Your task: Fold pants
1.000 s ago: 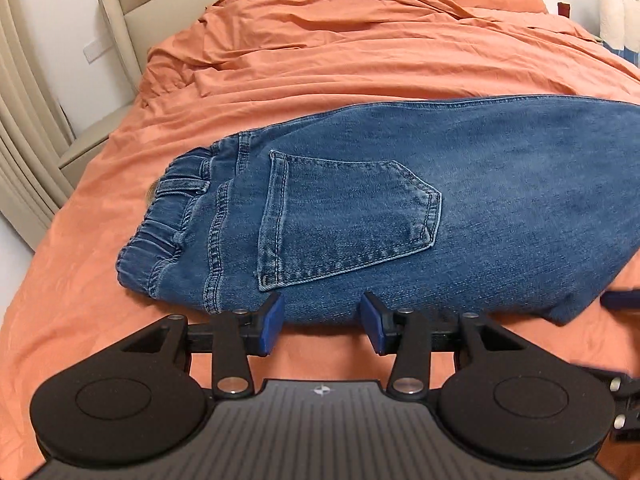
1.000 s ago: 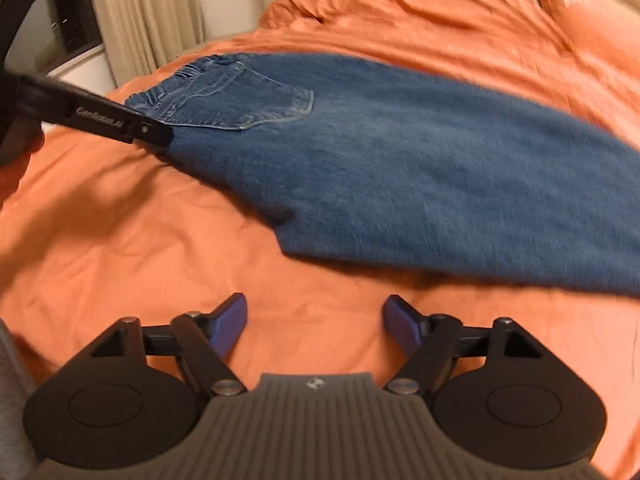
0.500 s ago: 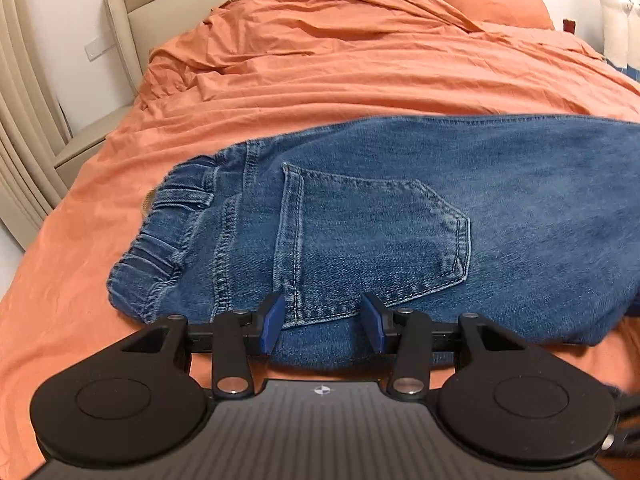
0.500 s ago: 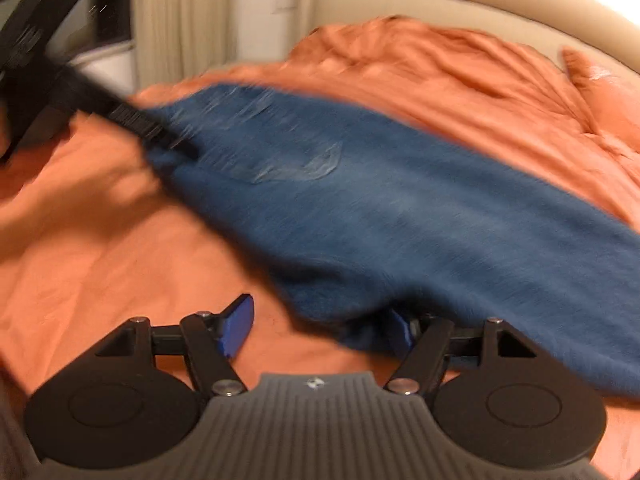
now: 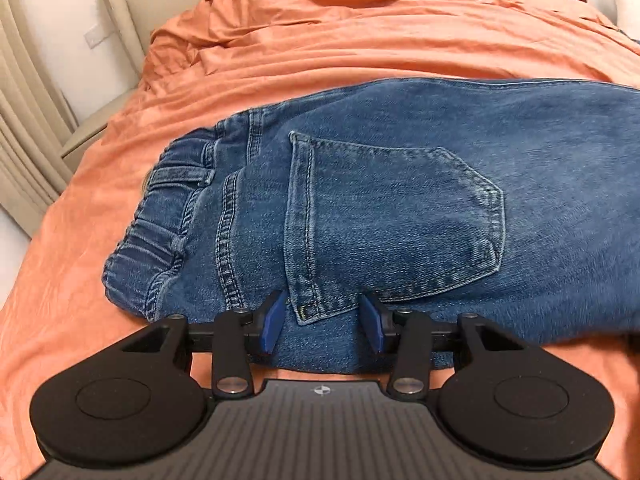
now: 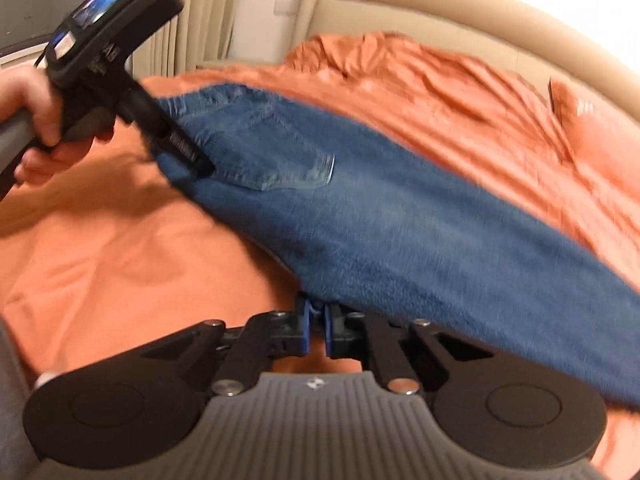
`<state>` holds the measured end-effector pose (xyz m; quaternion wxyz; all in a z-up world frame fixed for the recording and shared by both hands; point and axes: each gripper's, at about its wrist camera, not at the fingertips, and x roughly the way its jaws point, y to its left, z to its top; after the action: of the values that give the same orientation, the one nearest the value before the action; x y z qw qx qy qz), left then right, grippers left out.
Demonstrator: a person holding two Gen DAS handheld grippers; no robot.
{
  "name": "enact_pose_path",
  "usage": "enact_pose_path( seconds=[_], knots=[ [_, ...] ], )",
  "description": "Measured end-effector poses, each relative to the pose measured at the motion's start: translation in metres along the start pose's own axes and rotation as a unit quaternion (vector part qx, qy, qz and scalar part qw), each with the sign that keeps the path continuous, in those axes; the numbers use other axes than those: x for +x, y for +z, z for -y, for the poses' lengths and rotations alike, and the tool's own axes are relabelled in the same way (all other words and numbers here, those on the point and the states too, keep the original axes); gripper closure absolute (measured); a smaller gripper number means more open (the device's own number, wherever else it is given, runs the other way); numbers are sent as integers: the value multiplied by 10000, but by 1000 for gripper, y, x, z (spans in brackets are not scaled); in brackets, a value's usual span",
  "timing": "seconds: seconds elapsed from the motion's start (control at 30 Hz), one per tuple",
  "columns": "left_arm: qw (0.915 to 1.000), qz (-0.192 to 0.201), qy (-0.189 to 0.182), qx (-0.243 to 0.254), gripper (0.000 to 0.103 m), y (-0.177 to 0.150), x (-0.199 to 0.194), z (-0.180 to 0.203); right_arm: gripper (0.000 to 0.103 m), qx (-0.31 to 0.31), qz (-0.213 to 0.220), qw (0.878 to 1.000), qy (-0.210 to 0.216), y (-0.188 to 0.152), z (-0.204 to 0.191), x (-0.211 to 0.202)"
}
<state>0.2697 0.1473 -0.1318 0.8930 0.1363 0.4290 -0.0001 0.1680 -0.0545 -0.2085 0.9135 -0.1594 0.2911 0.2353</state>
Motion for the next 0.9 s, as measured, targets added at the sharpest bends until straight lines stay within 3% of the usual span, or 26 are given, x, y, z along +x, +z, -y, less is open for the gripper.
enact_pose_path(
  seconds=[0.2, 0.3, 0.43, 0.7, 0.9],
  knots=[
    [9997, -70, 214, 69, 53, 3, -13, 5, 102, 144, -169, 9997, 89, 0, 3, 3],
    [9998, 3, 169, 59, 53, 9, -31, 6, 103, 508, -440, 9969, 414, -2, 9, -3],
    [9996, 248, 61, 100, 53, 21, -65, 16, 103, 823, -346, 9954, 334, 1, 21, -24],
    [9976, 566, -391, 123, 53, 50, -121, 59, 103, 2060, -10, 9782, 258, 27, 110, -94],
    [9943, 942, -433, 243, 53, 76, -143, 97, 103, 2868, -72, 9577, -213, 8, 210, -147]
  ],
)
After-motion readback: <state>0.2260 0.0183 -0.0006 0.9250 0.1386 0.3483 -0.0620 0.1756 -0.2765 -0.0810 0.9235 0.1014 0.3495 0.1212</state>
